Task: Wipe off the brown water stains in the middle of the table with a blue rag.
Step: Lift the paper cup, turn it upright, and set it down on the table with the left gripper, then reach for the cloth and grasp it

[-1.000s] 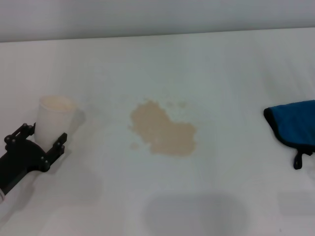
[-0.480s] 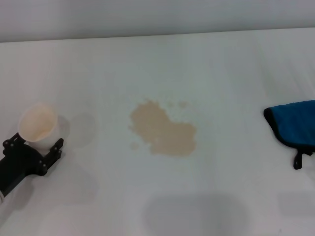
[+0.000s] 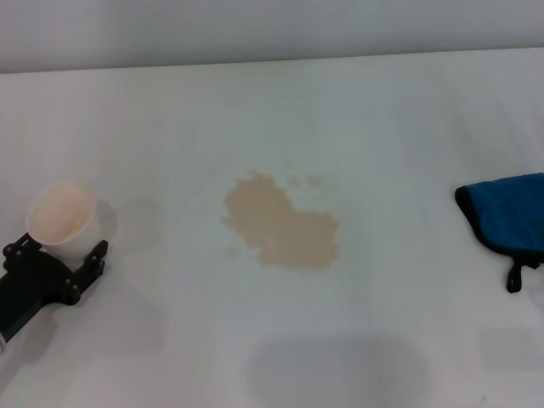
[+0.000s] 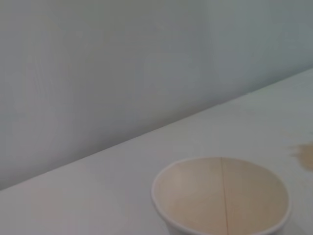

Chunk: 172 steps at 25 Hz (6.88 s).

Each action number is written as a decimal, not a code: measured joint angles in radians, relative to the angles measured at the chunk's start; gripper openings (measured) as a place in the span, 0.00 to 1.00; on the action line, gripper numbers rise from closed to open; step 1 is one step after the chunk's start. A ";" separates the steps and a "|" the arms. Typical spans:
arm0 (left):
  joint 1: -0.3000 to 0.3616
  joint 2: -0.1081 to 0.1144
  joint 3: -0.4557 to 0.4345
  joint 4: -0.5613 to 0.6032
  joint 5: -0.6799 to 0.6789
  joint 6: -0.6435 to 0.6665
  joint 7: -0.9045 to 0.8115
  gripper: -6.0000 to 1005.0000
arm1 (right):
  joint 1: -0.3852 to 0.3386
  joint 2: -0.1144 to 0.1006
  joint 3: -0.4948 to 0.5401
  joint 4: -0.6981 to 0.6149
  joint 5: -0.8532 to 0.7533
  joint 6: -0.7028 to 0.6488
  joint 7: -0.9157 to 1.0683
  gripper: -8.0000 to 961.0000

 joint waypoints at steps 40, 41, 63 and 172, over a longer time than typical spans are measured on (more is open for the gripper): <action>0.107 0.007 0.002 -0.015 -0.053 -0.136 -0.008 0.89 | -0.007 0.000 0.001 -0.013 0.000 -0.027 0.013 0.89; 0.113 0.007 0.002 -0.018 -0.054 -0.146 -0.008 0.89 | -0.014 -0.002 -0.003 -0.024 0.000 -0.027 0.046 0.89; 0.186 0.009 -0.005 -0.064 -0.218 -0.312 -0.020 0.89 | 0.043 -0.005 -0.031 -0.726 -0.657 -0.041 1.341 0.89; 0.133 0.012 -0.031 -0.062 -0.222 -0.308 -0.013 0.88 | 0.302 0.013 -1.331 -1.256 -1.492 -0.009 2.414 0.53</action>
